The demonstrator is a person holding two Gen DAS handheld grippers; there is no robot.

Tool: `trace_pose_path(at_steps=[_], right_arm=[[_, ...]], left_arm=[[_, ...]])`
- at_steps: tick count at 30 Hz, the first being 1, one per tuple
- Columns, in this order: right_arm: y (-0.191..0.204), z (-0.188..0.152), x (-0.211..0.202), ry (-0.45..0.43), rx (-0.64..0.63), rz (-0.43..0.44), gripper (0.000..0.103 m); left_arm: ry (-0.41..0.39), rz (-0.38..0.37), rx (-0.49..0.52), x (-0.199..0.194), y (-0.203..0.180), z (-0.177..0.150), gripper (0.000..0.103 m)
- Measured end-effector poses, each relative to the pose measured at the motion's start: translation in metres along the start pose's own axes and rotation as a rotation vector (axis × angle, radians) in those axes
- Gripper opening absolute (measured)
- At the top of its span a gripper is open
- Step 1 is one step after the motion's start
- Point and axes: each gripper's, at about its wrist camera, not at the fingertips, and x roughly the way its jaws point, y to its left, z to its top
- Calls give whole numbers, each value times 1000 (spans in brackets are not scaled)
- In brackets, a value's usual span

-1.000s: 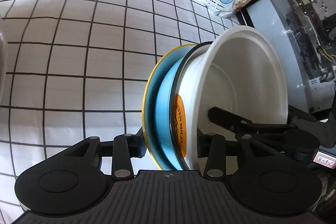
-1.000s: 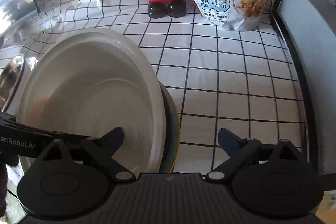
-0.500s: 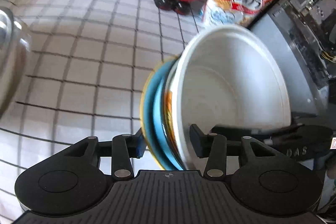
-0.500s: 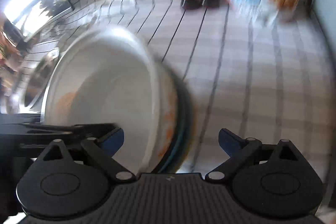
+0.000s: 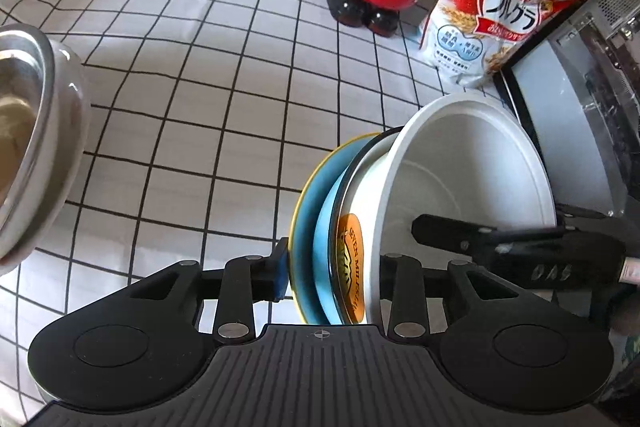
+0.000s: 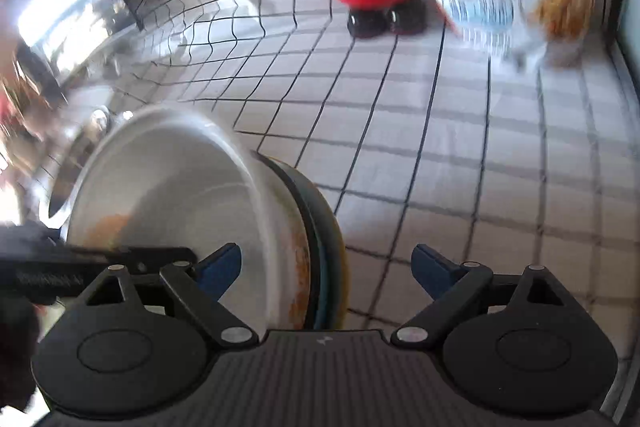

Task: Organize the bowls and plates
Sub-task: 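Grasp the stack's rim with the right gripper while the left gripper holds it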

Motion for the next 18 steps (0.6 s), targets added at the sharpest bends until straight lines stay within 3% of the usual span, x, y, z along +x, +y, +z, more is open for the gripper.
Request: trace_pose_path(at_steps=[7,10,13,18], right_arm=[[3,-3,4,1,27,-39,93],[1,-4,4,-1,39,-56,93],[5,-5,2,-15,19,-88,93],[17,-6,-3,-51,-65,-140,93]], left_arm=[[4,87,80,-14,-17,0,36],[-40,59,144,-24,-19,-4,44],[-135,10,187,-28,-13,-14,50],[-186,-38,94,-21,4,-21,65]])
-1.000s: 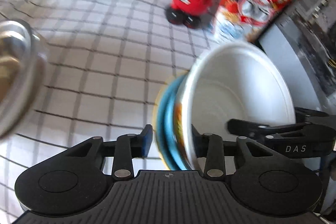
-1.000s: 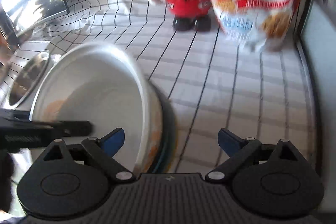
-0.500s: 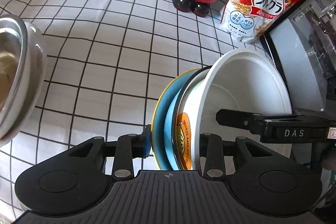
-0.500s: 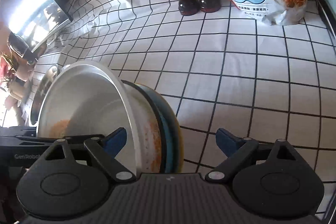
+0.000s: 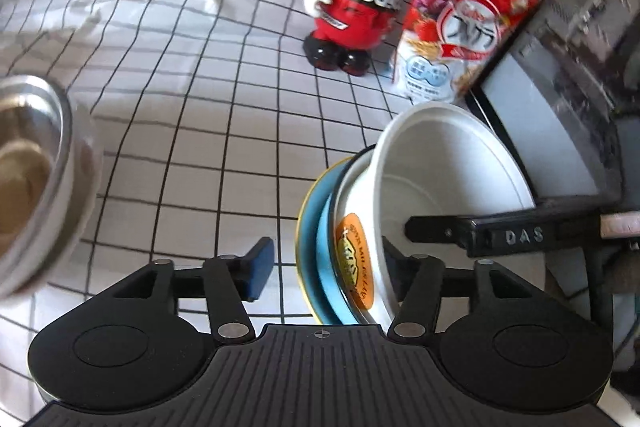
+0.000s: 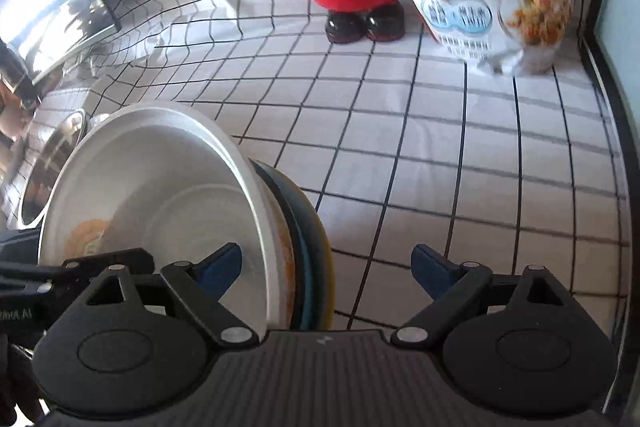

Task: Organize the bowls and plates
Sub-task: 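Grasp the stack's rim with the right gripper while the left gripper holds it, then lift and carry the stack with both grippers over the large white bowl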

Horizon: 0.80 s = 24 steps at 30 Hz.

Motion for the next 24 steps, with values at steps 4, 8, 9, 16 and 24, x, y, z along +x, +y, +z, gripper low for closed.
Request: trace_pose_path(at_steps=[4,8,9,16,24], right_arm=[[10,1,-5,-2,-64,-25,93],[10,5,-4,51,-46,-8,90],[9,5,-3,64,-37,-6,90],[1,4,0,92,14,78,87],[-12,3,5,114,137,236,86]], left_arm=[[46,-55,-95,15,9,-4,71],[78,-167,-183,31,15,-8,66],[73,-193,-201,34,17,-8,66],[111,-237,-230,42,21,0,60],[209,-163,-237,44,20,7,49]])
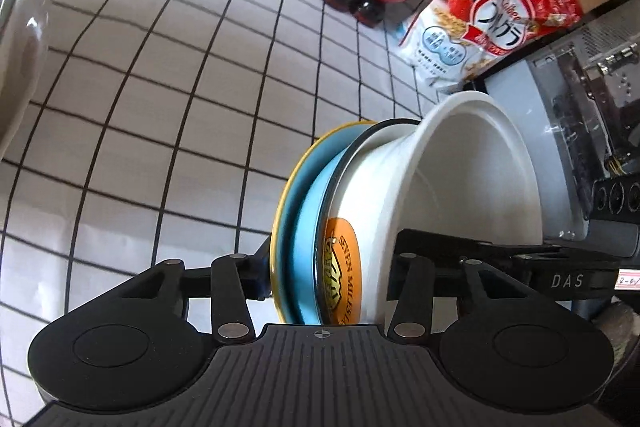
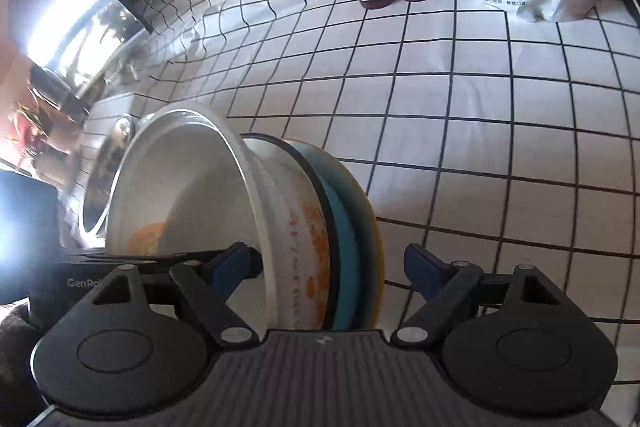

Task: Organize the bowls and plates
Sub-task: 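Lift and carry the stack with both grippers over the large white bowl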

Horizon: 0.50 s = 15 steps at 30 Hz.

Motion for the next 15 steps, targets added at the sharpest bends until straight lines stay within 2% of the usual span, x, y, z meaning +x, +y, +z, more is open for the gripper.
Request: trace_pose_path(at_steps=[3,6,11,15], right_arm=[[-6,-2,2,14,39,80,86],[-13,-6,6,26,88,144,79],[-13,-8,8,27,97,159,74],[-10,-8,6,30,87,136,71]], left_arm=[[18,3,-33,0,3,1,49],[20,36,-18,0,-4,0,52],[32,65,-21,2,-9,0,54],[73,86,-59,3,-10,2,54]])
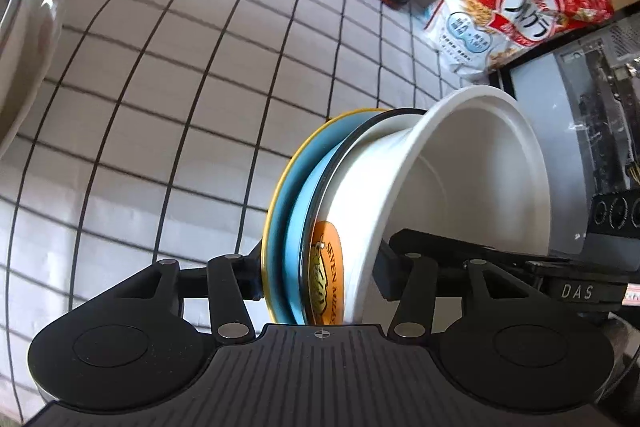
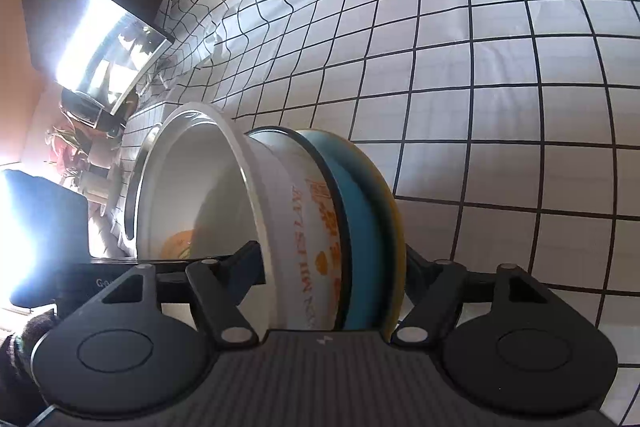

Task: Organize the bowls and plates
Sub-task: 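Lift and carry the stack with both grippers over the large white bowl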

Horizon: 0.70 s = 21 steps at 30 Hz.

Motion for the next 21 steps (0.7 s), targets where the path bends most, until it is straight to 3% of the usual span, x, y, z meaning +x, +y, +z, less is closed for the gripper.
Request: trace_pose_path(at_steps=[9,21], right_arm=[[-4,-1,-1,14,59,-8,67],[19,2,-18,-6,19,-24,67]], left_arm=[[11,55,17,-3,-11,0,54],[-28,36,25,-26,-18,-3,54]])
